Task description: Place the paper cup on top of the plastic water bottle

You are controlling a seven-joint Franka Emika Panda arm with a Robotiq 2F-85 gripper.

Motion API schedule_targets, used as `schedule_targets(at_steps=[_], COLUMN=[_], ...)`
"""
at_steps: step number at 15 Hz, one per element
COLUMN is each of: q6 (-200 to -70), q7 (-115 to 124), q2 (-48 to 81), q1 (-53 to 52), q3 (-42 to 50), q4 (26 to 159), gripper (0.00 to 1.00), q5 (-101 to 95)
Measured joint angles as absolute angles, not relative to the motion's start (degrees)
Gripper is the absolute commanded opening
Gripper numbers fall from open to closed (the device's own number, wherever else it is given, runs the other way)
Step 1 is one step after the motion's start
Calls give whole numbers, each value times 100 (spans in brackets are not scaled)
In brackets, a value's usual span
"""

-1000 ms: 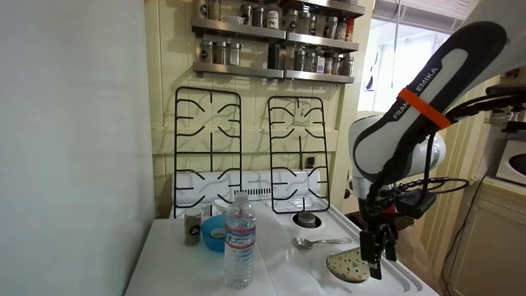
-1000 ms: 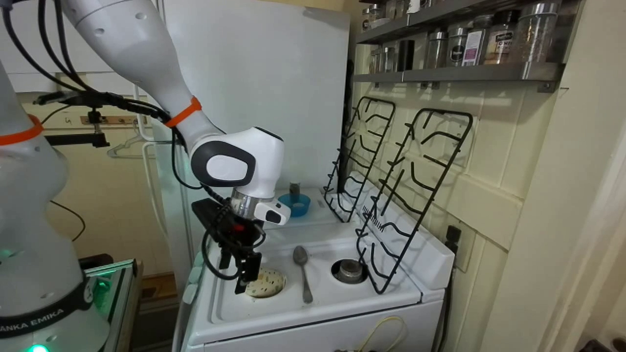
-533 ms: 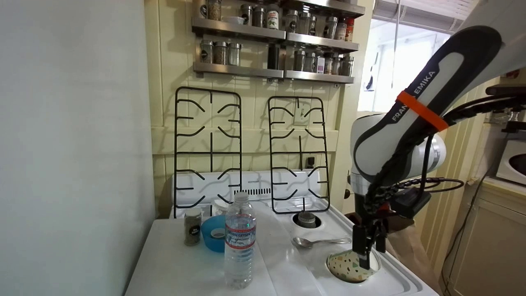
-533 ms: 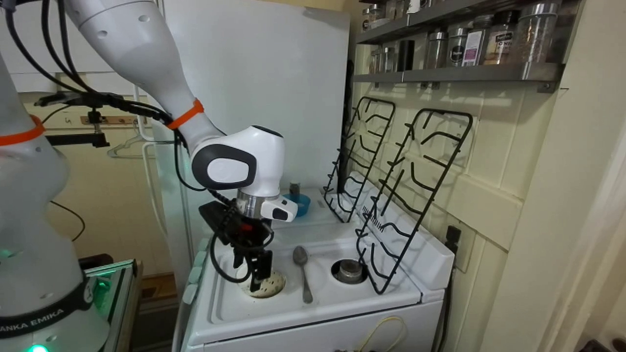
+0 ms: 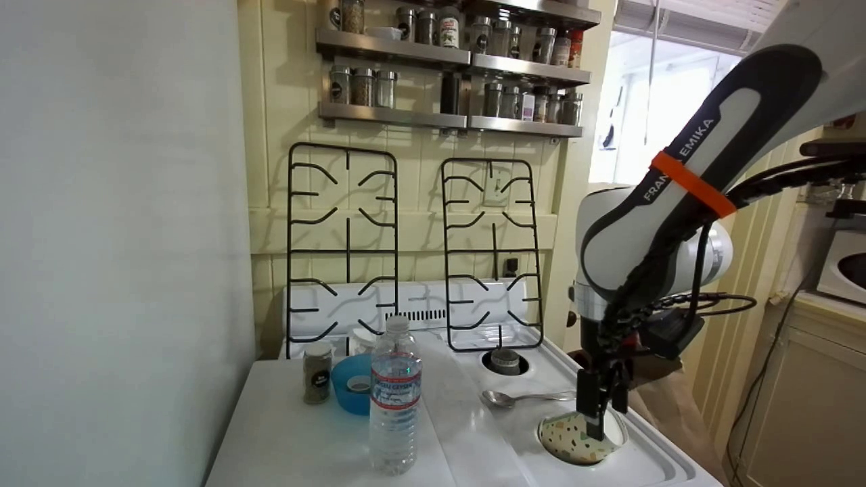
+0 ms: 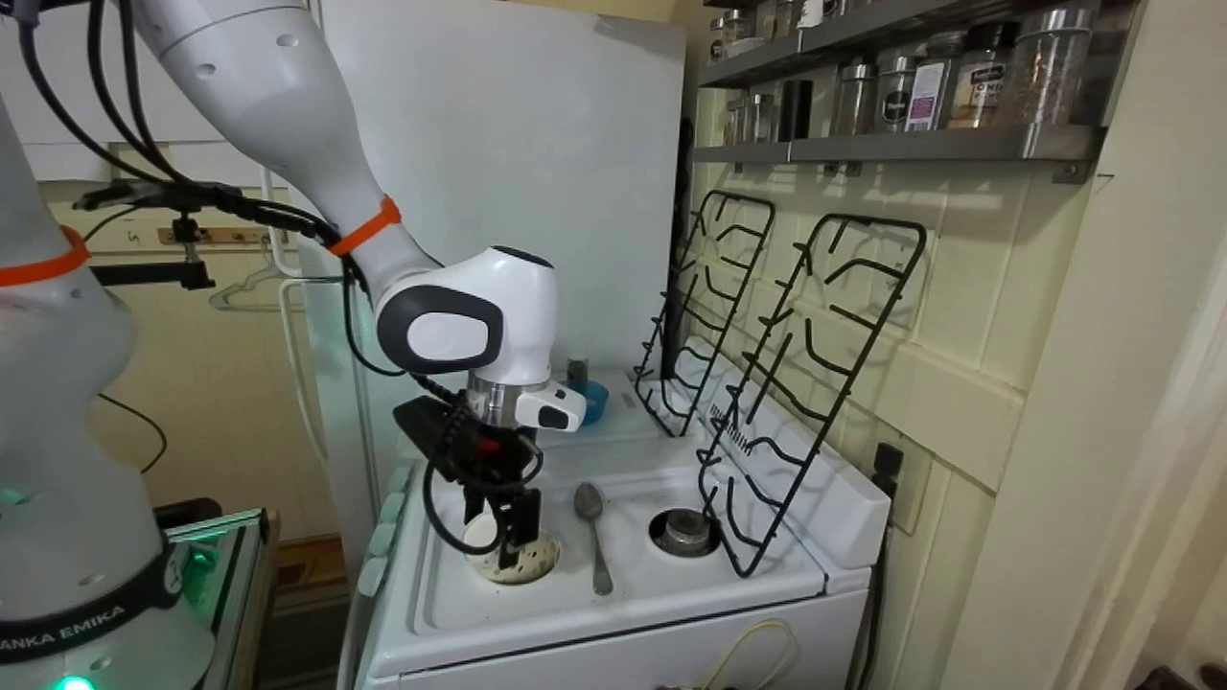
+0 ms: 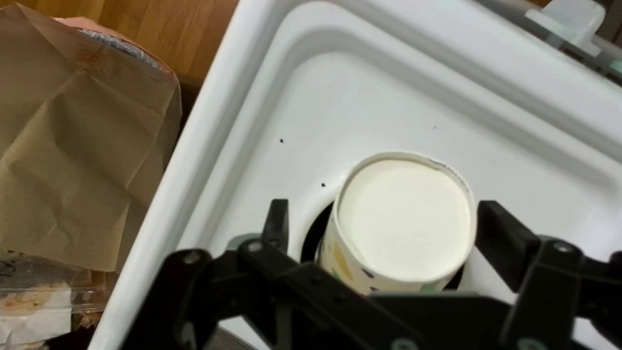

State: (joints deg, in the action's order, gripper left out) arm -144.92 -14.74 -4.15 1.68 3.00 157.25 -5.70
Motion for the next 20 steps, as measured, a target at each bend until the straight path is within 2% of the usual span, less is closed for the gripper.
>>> schedule_targets(at_steps=[1, 2, 5, 6, 13, 20], q6=[-14492, -14492, -14492, -14492, -14225, -12392], q7=[-1492, -1506, -1564, -1586, -1802, -2094], q2=[-404, -394, -366, -362, -492, -1580], q1=[168, 168, 166, 164, 177, 304], q3=[300, 300, 296, 292, 369, 776], q4=[15726, 15726, 15726, 15725, 15680, 15364], gripper=[83, 71, 47, 42, 38, 38], q5=[-568, -567, -548, -532, -125, 195])
